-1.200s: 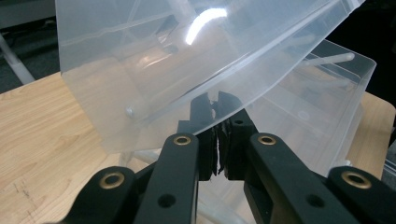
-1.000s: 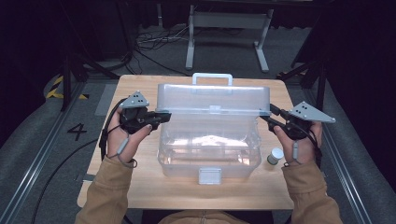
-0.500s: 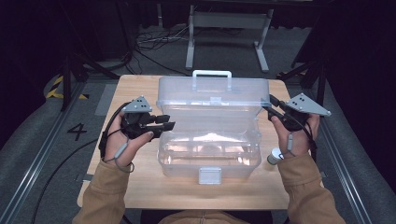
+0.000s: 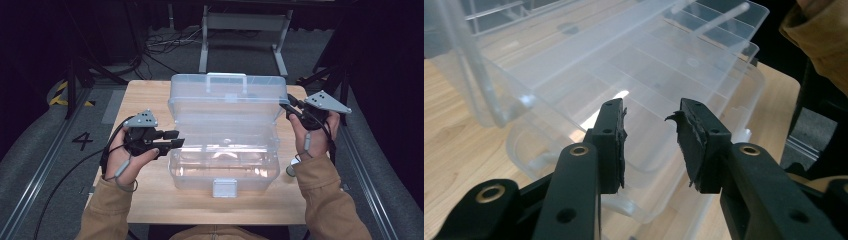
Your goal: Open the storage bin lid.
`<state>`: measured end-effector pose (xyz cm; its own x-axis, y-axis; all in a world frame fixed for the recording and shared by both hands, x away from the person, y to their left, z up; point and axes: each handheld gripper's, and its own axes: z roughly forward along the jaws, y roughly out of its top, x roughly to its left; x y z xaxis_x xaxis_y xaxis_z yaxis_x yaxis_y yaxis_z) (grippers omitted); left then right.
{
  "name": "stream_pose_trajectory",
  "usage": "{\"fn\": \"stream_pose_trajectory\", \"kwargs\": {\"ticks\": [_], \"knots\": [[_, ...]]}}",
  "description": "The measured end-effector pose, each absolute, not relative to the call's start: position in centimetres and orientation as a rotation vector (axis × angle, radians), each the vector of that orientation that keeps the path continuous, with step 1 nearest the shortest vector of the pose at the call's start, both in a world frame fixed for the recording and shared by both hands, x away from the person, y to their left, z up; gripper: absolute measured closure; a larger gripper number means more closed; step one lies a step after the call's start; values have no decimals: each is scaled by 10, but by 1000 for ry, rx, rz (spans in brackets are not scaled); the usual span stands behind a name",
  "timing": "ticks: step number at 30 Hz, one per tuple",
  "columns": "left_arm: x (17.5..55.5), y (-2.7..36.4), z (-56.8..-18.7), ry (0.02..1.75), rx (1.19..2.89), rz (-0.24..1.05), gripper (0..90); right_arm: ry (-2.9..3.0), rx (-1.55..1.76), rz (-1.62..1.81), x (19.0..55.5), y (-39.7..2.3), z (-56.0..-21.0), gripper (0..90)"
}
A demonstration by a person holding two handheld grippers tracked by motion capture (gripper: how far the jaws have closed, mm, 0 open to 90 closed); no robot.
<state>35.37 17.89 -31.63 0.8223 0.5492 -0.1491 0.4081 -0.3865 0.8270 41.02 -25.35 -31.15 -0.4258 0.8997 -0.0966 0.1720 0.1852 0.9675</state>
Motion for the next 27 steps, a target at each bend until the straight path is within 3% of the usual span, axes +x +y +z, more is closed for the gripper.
{"fn": "stream_pose_trajectory", "kwargs": {"ticks": [27], "knots": [[339, 185, -321, 653, 2046, 131, 612, 1811, 1070, 1198, 459, -250, -294, 768]]}}
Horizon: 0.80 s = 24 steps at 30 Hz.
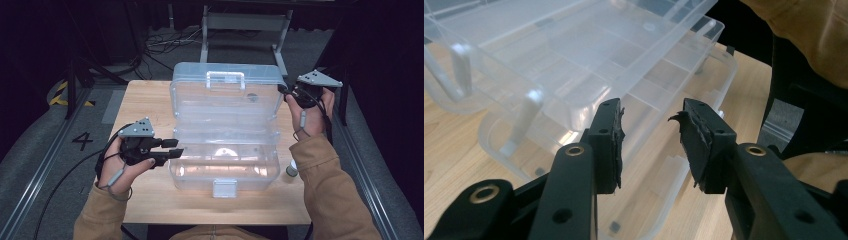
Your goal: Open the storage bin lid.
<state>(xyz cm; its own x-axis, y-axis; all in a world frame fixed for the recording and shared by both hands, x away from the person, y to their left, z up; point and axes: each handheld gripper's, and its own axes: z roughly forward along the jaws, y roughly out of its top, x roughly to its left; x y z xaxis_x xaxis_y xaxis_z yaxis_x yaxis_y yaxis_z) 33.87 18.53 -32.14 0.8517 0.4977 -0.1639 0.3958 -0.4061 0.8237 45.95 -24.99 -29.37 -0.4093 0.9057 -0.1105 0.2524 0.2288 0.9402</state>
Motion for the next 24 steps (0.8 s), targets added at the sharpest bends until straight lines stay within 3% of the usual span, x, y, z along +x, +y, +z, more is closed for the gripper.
{"fn": "stream_pose_trajectory", "kwargs": {"ticks": [24], "knots": [[337, 172, -354, 580, 2166, -13, 609, 1835, 1113, 1217, 482, -252, -294, 774]]}}
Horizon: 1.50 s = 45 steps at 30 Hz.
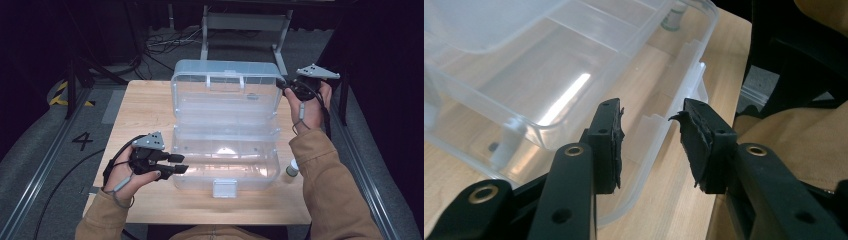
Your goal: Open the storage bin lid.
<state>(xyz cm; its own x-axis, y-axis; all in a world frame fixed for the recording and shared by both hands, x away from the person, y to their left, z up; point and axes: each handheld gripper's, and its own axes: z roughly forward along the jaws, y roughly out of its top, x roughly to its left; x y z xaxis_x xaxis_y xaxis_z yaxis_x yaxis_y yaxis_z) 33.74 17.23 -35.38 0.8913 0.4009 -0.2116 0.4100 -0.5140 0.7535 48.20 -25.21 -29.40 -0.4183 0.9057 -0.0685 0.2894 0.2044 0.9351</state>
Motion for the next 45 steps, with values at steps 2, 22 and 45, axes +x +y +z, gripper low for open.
{"fn": "stream_pose_trajectory", "kwargs": {"ticks": [2, 22, 45], "knots": [[338, 171, -357, 574, 2179, -26, 610, 1834, 1117, 1215, 484, -252, -294, 776], [341, 156, -389, 563, 2296, -132, 618, 1842, 1163, 1263, 501, -256, -297, 801], [349, 164, -398, 582, 2269, -178, 755, 1815, 1197, 1266, 516, -254, -303, 822]]}}
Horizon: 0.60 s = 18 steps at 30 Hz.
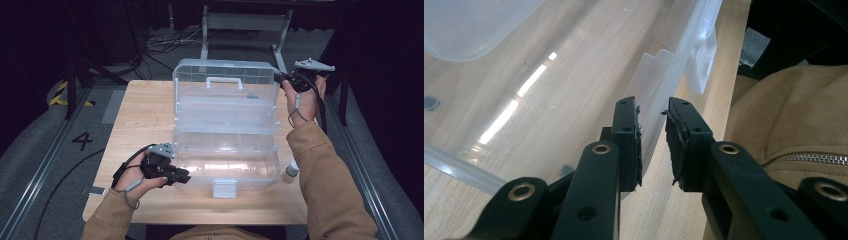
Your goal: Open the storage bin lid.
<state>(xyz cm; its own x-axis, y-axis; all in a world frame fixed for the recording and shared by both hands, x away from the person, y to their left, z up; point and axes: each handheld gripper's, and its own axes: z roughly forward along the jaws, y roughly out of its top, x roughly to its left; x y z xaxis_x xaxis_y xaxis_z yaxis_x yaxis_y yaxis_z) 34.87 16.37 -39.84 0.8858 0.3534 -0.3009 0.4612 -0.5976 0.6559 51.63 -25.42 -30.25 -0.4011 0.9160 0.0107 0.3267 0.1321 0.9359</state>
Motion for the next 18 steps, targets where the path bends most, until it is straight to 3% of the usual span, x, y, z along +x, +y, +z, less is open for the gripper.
{"fn": "stream_pose_trajectory", "kwargs": {"ticks": [14, 18], "knots": [[350, 159, -404, 570, 2263, -201, 733, 1773, 1214, 1242, 527, -249, -311, 841], [349, 147, -407, 538, 2370, -132, 734, 1771, 1218, 1242, 531, -249, -313, 843]]}}
